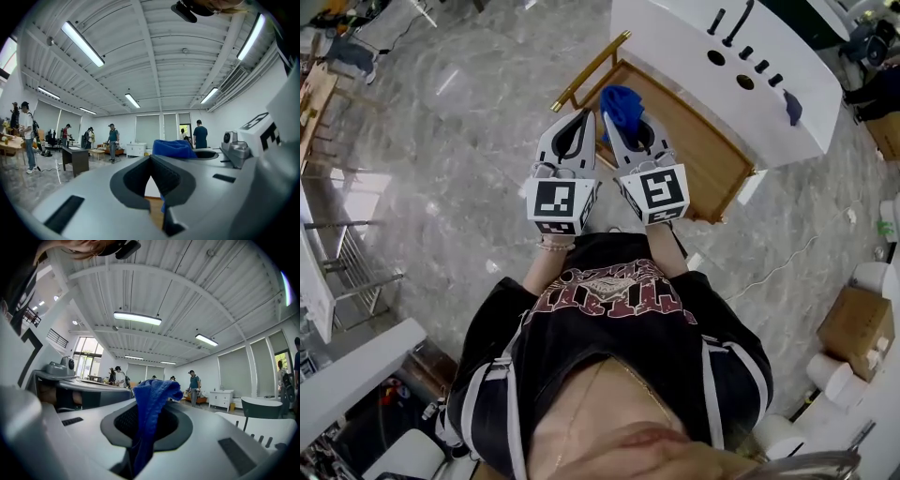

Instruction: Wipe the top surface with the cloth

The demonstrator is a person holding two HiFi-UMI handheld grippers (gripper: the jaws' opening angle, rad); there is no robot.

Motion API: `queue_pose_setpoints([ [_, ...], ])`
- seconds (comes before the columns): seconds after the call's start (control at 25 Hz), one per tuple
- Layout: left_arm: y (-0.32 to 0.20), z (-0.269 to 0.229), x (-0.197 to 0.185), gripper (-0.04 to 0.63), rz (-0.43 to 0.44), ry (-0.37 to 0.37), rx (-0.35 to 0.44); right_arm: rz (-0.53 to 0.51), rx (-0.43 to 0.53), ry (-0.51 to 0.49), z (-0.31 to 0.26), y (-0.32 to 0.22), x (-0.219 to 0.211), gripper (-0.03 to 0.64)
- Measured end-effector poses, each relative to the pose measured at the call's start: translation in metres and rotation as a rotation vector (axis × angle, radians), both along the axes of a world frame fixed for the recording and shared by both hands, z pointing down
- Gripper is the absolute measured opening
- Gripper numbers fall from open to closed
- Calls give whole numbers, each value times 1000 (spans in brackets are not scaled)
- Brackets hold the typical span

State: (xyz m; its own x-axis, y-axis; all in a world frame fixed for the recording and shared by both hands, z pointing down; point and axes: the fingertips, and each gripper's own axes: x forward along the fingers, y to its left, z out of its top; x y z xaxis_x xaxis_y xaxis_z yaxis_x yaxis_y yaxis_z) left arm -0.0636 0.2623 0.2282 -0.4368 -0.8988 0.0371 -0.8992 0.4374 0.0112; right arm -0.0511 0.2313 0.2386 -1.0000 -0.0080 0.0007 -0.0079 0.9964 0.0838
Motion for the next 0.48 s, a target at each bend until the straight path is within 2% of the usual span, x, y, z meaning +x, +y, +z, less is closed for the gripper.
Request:
queue_pose_setpoints([
  [0.48, -14, 6, -84, 49, 134, 8, -14, 124, 3, 23, 6, -8, -83, 55],
])
